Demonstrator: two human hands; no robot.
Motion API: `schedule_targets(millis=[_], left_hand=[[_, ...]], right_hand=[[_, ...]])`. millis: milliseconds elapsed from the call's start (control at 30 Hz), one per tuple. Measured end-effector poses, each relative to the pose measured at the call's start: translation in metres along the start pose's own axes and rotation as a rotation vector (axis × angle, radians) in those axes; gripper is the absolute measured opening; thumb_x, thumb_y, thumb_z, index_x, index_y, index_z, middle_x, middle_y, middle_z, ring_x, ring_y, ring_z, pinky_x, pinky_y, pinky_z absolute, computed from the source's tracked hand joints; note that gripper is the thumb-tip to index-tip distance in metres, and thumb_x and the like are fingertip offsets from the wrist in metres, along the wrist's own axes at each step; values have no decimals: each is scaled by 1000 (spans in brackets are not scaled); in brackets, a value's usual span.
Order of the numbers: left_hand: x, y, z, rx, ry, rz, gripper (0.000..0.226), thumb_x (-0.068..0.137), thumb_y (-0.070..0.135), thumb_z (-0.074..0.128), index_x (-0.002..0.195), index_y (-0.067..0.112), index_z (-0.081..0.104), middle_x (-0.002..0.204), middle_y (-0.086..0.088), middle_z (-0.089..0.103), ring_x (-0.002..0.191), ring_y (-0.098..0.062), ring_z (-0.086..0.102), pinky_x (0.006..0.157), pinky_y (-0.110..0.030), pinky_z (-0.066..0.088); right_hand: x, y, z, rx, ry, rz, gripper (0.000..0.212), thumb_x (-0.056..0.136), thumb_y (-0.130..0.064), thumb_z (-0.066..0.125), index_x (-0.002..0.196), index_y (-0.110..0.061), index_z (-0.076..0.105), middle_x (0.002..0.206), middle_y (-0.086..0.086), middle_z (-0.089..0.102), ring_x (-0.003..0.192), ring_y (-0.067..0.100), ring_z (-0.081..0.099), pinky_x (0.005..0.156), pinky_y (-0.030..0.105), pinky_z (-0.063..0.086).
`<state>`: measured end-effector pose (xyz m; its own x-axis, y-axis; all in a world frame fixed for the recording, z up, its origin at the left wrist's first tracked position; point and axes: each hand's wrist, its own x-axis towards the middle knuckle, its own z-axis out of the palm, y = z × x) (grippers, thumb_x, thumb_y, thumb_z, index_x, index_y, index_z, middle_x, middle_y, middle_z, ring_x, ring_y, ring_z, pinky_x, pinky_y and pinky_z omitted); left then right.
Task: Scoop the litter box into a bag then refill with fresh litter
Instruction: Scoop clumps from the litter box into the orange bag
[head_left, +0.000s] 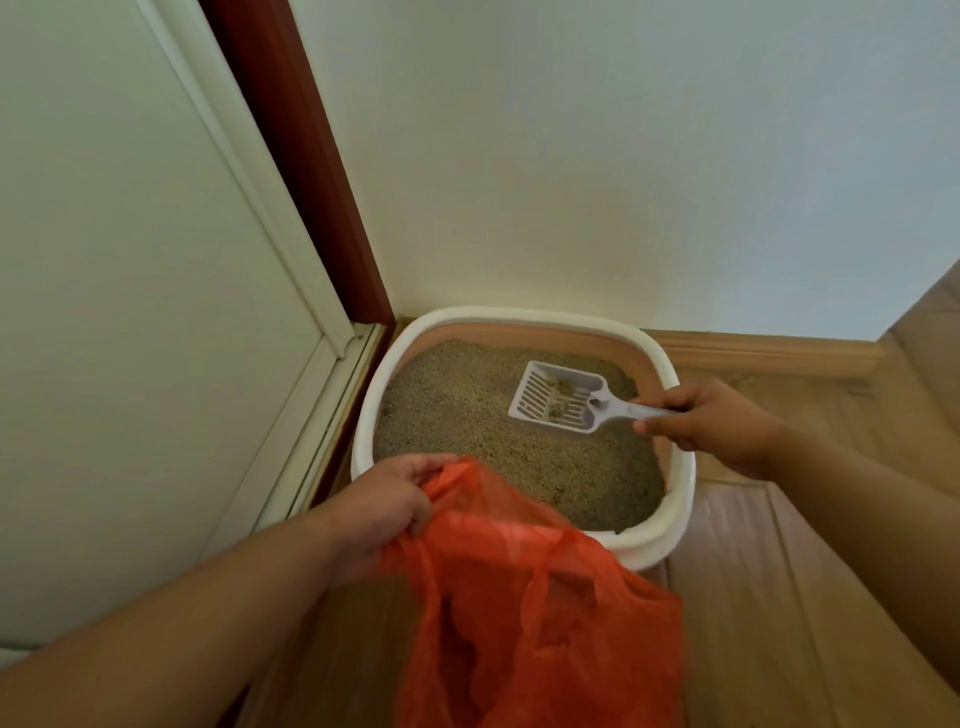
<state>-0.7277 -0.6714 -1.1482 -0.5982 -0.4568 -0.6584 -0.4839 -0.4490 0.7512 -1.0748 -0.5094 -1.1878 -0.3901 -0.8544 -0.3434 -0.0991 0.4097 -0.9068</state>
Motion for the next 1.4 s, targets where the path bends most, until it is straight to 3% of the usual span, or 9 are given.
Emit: schedule_targets(millis=[100, 300, 500, 700, 867, 967, 1067, 1133, 1400], left_hand=[[3, 0, 3, 7, 17, 32, 88, 66, -31, 32, 130, 17, 68, 116, -17, 76, 91, -38, 67, 61, -31, 46], [5, 3, 5, -12, 22, 58, 87, 65, -32, 32, 126, 18, 70, 117, -18, 75, 90, -37, 63, 57, -30, 45], [5, 1, 0, -17, -1, 49, 89, 58, -28, 39, 126, 21, 72, 123, -22, 71, 97, -40, 59, 60, -33, 44], [-2, 4, -3, 12, -15, 38, 86, 66, -30, 37, 127, 21, 70, 123, -22, 70, 69, -29, 64, 49, -28, 46], [-9, 8, -4, 16, -29, 39, 84, 70, -31, 34, 127, 19, 70, 121, -21, 71, 62, -24, 65, 46, -26, 47], [-10, 9, -6, -3, -29, 36, 83, 70, -33, 33, 123, 18, 72, 118, -21, 72, 62, -24, 65, 45, -26, 47], [-5, 6, -11, -4, -14, 38, 86, 68, -32, 34, 124, 20, 72, 122, -20, 72, 68, -27, 64, 45, -25, 46], [-3, 3, -14, -10, -10, 32, 86, 67, -32, 35, 123, 21, 73, 122, -21, 72, 72, -30, 63, 46, -26, 46], [-6, 1, -19, -7, 41, 35, 84, 68, -32, 34, 125, 19, 70, 116, -18, 72, 66, -26, 61, 47, -25, 42]], right_hand=[[-4, 3, -1, -20, -13, -17, 27, 80, -9, 82, 106, -17, 82, 67, 2, 54, 60, 14, 36, 56, 26, 32], [-11, 8, -5, 15, -21, 6, 27, 82, -7, 80, 107, -16, 81, 67, 3, 50, 61, 15, 35, 57, 28, 32], [-18, 2, -14, -220, -43, 37, 24, 81, -15, 84, 101, -29, 82, 71, 7, 58, 63, 16, 43, 57, 24, 41], [-21, -5, -27, -437, -93, 55, 22, 82, -23, 84, 97, -38, 81, 66, -15, 68, 56, 0, 50, 55, 17, 42], [-9, -18, -36, -736, -127, 77, 21, 82, -30, 82, 95, -46, 77, 80, -24, 74, 78, -2, 65, 71, 15, 45], [9, -23, -27, -968, -188, 70, 21, 84, -33, 79, 104, -39, 79, 95, -19, 75, 90, 3, 66, 88, 27, 52], [24, -24, -7, -1129, -245, 75, 23, 84, -33, 76, 106, -31, 80, 91, -12, 73, 85, 7, 64, 78, 26, 53], [30, -20, 9, -1157, -283, 76, 21, 86, -32, 74, 106, -29, 79, 85, -12, 70, 79, 6, 61, 68, 20, 47], [44, 16, 55, -837, -231, 85, 15, 86, -30, 78, 100, -32, 79, 81, -15, 71, 78, 2, 62, 68, 19, 43]])
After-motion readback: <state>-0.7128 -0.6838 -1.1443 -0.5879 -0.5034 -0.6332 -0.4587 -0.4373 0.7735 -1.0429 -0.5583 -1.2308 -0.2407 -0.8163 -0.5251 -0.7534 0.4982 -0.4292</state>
